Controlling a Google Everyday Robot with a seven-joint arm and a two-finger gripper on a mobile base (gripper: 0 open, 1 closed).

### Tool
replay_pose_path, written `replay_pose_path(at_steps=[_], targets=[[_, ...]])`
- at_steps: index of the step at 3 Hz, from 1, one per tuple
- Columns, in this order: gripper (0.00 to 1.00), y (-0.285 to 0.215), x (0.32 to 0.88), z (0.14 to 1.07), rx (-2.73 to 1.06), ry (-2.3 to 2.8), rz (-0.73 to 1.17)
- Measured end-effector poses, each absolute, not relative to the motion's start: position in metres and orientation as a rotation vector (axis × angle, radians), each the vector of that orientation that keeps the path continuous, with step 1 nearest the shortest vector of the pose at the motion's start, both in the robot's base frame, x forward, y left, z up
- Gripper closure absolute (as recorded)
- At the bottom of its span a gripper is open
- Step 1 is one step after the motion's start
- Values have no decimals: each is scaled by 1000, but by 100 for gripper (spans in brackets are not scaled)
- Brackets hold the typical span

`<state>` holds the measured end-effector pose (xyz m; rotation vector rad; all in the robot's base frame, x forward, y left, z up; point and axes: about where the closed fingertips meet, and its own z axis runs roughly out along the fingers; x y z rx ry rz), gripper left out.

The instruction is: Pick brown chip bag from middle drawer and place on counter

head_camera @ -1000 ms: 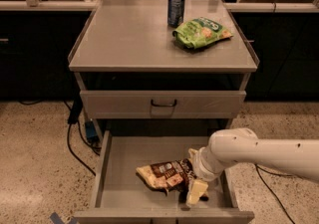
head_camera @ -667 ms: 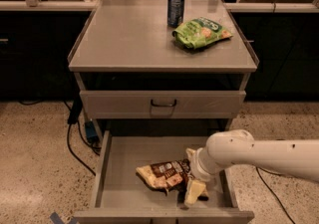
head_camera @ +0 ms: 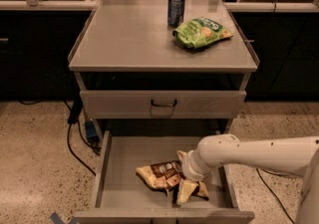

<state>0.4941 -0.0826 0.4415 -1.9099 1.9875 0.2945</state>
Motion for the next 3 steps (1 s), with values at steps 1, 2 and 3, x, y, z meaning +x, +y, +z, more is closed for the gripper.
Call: replay_pose_path(at_steps=[1, 2, 3], targets=[[0, -71, 499, 413, -1915, 1976, 351], [0, -64, 498, 390, -1904, 1980, 410], [19, -64, 497, 388, -1904, 1982, 414]])
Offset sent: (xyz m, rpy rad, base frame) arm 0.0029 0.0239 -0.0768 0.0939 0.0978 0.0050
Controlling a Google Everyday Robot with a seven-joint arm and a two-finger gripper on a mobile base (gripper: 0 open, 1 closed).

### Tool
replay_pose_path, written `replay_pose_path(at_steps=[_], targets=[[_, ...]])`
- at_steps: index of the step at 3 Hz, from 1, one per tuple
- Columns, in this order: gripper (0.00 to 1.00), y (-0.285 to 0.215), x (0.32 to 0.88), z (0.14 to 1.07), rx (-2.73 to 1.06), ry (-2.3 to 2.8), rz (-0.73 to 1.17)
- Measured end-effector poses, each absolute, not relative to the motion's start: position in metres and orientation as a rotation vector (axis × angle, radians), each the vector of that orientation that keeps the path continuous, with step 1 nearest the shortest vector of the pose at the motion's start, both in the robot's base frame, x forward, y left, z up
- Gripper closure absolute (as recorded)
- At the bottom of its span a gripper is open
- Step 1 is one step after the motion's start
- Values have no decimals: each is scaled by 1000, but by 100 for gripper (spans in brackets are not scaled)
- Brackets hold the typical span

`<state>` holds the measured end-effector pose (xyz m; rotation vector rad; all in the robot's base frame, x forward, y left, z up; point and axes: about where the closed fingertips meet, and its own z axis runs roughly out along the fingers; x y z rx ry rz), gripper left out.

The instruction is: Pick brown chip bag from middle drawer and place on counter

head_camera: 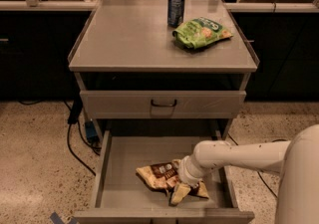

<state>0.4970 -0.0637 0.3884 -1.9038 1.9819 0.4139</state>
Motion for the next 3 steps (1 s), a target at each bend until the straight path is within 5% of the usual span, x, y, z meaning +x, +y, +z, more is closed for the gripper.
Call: replay_pose_path(at_steps=[3], targets=[[88, -64, 497, 388, -1904, 1982, 414]])
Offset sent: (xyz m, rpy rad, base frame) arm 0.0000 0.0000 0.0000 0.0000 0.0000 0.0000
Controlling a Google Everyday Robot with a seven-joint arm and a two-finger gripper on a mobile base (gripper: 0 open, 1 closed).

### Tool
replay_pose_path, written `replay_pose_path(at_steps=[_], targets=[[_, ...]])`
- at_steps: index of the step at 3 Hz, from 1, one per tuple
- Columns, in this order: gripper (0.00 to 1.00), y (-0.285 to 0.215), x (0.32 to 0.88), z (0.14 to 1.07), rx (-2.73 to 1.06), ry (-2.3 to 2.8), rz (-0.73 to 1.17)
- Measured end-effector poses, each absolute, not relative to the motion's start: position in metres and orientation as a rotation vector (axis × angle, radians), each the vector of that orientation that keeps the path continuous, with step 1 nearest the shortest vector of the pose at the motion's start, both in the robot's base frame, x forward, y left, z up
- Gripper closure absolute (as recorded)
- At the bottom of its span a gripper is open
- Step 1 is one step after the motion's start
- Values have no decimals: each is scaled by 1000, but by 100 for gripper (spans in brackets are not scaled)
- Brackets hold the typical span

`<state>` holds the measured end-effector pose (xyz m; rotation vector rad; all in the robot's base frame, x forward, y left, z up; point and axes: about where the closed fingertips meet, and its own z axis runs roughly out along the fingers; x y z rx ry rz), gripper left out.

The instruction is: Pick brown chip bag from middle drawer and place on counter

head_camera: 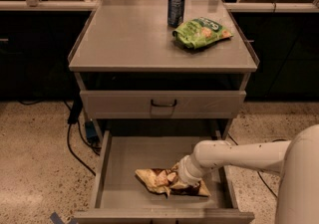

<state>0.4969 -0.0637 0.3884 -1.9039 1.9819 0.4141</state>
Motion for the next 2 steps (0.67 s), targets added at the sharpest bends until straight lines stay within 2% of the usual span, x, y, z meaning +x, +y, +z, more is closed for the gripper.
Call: replay_pose_path(at_steps=[1, 2], targets=[[100, -64, 497, 388, -1904, 1982, 414], [100, -63, 497, 392, -1907, 1975, 413]])
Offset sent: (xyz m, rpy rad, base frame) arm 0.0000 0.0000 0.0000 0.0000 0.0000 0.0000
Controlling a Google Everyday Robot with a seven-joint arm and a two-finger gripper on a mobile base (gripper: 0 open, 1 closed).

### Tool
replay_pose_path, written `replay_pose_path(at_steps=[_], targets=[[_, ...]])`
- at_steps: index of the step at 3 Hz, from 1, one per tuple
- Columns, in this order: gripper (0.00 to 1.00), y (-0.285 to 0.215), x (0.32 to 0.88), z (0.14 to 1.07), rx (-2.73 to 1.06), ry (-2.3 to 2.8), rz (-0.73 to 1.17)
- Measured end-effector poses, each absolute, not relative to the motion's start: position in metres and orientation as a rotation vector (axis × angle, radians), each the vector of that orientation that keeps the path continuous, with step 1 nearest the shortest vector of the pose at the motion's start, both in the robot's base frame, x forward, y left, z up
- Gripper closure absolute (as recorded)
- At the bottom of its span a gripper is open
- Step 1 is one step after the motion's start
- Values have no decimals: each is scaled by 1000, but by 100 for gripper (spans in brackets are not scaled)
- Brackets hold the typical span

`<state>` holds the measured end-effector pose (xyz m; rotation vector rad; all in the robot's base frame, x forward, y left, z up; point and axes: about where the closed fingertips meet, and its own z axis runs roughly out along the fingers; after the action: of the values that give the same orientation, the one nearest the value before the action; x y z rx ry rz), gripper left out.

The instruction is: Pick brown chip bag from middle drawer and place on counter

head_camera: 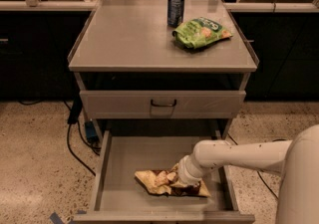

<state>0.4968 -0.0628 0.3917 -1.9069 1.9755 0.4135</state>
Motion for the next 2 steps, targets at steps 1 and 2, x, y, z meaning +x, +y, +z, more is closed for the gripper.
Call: replay_pose_path(at_steps=[1, 2], targets=[[100, -60, 502, 413, -1936, 1946, 376], [100, -49, 507, 457, -1990, 1886, 316]])
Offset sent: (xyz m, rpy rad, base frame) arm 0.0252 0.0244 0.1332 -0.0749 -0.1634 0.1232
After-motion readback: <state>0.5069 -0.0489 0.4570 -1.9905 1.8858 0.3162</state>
